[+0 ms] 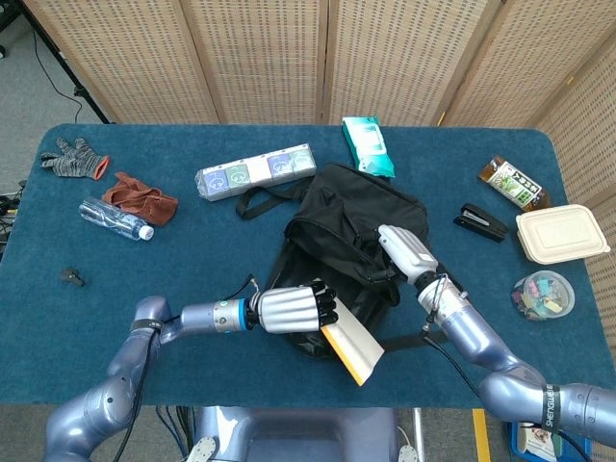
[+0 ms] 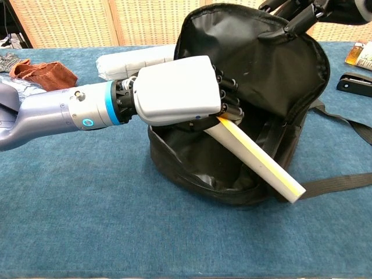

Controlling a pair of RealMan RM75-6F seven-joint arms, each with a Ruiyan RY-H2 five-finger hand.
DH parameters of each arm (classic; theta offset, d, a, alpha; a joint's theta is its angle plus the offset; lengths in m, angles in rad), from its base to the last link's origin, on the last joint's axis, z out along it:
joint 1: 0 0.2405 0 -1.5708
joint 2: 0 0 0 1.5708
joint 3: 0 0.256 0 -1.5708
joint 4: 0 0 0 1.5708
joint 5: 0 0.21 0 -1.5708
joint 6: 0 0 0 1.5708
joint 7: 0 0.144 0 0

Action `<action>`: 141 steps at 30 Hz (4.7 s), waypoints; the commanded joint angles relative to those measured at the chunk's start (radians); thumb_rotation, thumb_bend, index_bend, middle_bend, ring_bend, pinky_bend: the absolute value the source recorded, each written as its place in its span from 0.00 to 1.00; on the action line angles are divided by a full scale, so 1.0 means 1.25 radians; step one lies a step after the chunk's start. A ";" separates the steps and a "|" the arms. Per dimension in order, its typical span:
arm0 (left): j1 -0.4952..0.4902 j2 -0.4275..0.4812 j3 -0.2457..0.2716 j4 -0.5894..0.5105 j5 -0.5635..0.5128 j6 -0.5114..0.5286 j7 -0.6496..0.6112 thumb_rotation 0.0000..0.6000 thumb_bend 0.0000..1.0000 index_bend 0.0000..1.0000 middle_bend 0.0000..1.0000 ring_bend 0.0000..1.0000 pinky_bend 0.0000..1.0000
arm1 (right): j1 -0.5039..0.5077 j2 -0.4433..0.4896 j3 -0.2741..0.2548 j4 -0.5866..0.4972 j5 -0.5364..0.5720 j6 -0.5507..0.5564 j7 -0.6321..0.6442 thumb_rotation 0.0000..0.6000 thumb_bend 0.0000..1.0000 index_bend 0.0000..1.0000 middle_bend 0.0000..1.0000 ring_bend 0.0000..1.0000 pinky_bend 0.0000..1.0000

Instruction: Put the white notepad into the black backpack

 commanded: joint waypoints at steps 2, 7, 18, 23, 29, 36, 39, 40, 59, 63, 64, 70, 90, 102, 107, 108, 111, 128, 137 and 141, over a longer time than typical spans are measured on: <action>0.010 0.008 0.010 0.004 -0.005 -0.021 0.010 1.00 0.62 0.80 0.56 0.41 0.65 | 0.004 0.001 -0.003 0.000 0.000 0.005 -0.003 1.00 0.75 0.62 0.68 0.56 0.71; 0.025 0.020 0.017 0.002 -0.016 -0.052 0.036 1.00 0.62 0.80 0.56 0.39 0.51 | 0.012 -0.001 -0.010 0.001 0.006 0.013 -0.008 1.00 0.75 0.62 0.68 0.56 0.71; 0.029 0.021 -0.004 -0.010 -0.069 -0.154 0.090 1.00 0.61 0.80 0.56 0.35 0.36 | 0.027 -0.013 -0.021 0.002 0.014 0.023 -0.013 1.00 0.75 0.62 0.68 0.56 0.71; 0.017 0.016 -0.001 -0.016 -0.073 -0.181 0.086 1.00 0.61 0.79 0.56 0.35 0.40 | 0.036 -0.014 -0.021 -0.006 0.020 0.018 -0.012 1.00 0.75 0.62 0.68 0.56 0.72; -0.001 0.003 -0.002 -0.010 -0.082 -0.199 0.085 1.00 0.61 0.79 0.56 0.35 0.40 | 0.051 -0.009 -0.020 -0.008 0.024 0.005 -0.012 1.00 0.75 0.62 0.68 0.56 0.72; -0.016 -0.004 0.005 0.000 -0.086 -0.228 0.102 1.00 0.61 0.80 0.56 0.38 0.42 | 0.053 0.006 -0.017 -0.006 0.015 -0.008 0.008 1.00 0.75 0.62 0.68 0.56 0.72; -0.019 0.004 0.030 0.009 -0.067 -0.245 0.125 1.00 0.61 0.81 0.56 0.39 0.45 | 0.050 0.015 -0.011 -0.006 0.007 -0.009 0.023 1.00 0.75 0.62 0.68 0.56 0.72; -0.020 0.006 0.035 0.011 -0.063 -0.251 0.131 1.00 0.61 0.81 0.56 0.40 0.45 | 0.049 0.018 -0.010 -0.005 0.005 -0.011 0.027 1.00 0.75 0.62 0.68 0.56 0.72; -0.059 0.014 0.033 0.011 -0.081 -0.246 0.134 1.00 0.42 0.78 0.53 0.37 0.45 | 0.047 0.056 -0.007 -0.030 -0.017 -0.031 0.070 1.00 0.75 0.62 0.68 0.56 0.72; -0.064 0.019 0.038 0.014 -0.080 -0.232 0.095 1.00 0.39 0.77 0.53 0.37 0.46 | 0.054 0.058 -0.006 -0.021 -0.010 -0.032 0.070 1.00 0.75 0.62 0.68 0.56 0.72; -0.065 0.020 0.040 0.016 -0.079 -0.231 0.090 1.00 0.39 0.77 0.53 0.37 0.46 | 0.056 0.059 -0.005 -0.019 -0.007 -0.033 0.071 1.00 0.75 0.62 0.68 0.56 0.72; -0.080 0.014 0.047 0.024 -0.076 -0.252 0.061 1.00 0.38 0.77 0.53 0.37 0.46 | 0.068 0.065 -0.007 -0.014 0.009 -0.039 0.068 1.00 0.75 0.62 0.68 0.56 0.72; -0.102 -0.018 0.047 0.038 -0.091 -0.348 0.068 1.00 0.38 0.76 0.52 0.37 0.46 | 0.059 0.123 0.029 -0.082 -0.038 -0.121 0.173 1.00 0.75 0.62 0.69 0.57 0.72; -0.099 -0.018 0.034 0.034 -0.110 -0.386 0.091 1.00 0.37 0.54 0.34 0.29 0.45 | 0.052 0.137 0.036 -0.089 -0.072 -0.146 0.214 1.00 0.75 0.62 0.69 0.57 0.72; -0.091 -0.006 0.030 0.029 -0.117 -0.380 0.075 1.00 0.33 0.26 0.20 0.21 0.45 | 0.057 0.126 0.027 -0.067 -0.068 -0.138 0.208 1.00 0.75 0.63 0.69 0.57 0.72; -0.089 -0.003 0.029 0.028 -0.119 -0.376 0.069 1.00 0.32 0.22 0.17 0.20 0.45 | 0.058 0.125 0.025 -0.064 -0.067 -0.136 0.207 1.00 0.75 0.63 0.69 0.57 0.72; -0.084 0.005 0.025 0.026 -0.123 -0.368 0.056 1.00 0.27 0.12 0.12 0.18 0.45 | 0.061 0.121 0.022 -0.056 -0.062 -0.131 0.203 1.00 0.75 0.63 0.69 0.57 0.72; 0.013 0.103 0.015 0.011 -0.138 -0.165 -0.081 1.00 0.08 0.00 0.00 0.05 0.45 | 0.075 0.113 -0.013 -0.013 -0.001 -0.084 0.149 1.00 0.75 0.63 0.69 0.57 0.72; 0.063 0.137 -0.025 -0.008 -0.178 -0.056 -0.188 1.00 0.00 0.00 0.00 0.00 0.38 | 0.090 0.084 -0.049 0.008 0.055 -0.061 0.101 1.00 0.75 0.63 0.69 0.57 0.72; 0.085 0.154 -0.040 -0.017 -0.192 -0.007 -0.241 1.00 0.00 0.00 0.00 0.00 0.38 | 0.094 0.065 -0.067 0.022 0.072 -0.049 0.077 1.00 0.75 0.63 0.69 0.57 0.72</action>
